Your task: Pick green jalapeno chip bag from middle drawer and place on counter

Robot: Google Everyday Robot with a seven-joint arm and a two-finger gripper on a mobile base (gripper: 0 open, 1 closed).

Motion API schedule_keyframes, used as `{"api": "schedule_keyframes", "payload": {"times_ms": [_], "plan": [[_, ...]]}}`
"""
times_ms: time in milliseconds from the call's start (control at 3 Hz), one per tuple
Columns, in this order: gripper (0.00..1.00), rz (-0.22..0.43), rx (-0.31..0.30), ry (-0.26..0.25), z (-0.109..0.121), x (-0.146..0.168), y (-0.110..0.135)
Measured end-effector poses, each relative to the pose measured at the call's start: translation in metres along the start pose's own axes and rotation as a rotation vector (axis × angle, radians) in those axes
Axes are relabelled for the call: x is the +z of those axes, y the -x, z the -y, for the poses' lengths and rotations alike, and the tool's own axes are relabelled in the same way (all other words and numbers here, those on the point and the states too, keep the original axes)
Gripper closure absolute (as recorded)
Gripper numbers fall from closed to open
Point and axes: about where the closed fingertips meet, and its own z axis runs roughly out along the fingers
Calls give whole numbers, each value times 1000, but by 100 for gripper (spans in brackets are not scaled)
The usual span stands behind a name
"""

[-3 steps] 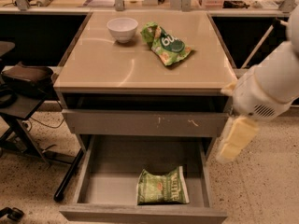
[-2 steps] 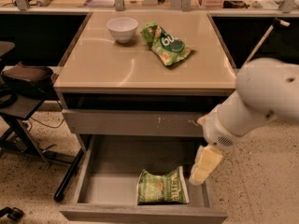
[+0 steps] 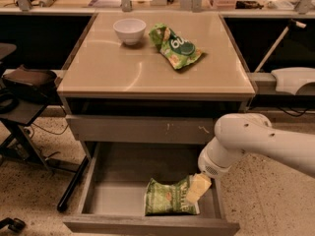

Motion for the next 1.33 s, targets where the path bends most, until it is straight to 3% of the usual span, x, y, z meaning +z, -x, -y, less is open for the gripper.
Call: {"api": "schedule_keyframes", "payload": {"times_ms": [667,1000,1333], "plan": [[0,20,40,6,13,5,-4],[0,84,257,-54,54,13,-44],[0,124,466,-196,84,11,-87]]}}
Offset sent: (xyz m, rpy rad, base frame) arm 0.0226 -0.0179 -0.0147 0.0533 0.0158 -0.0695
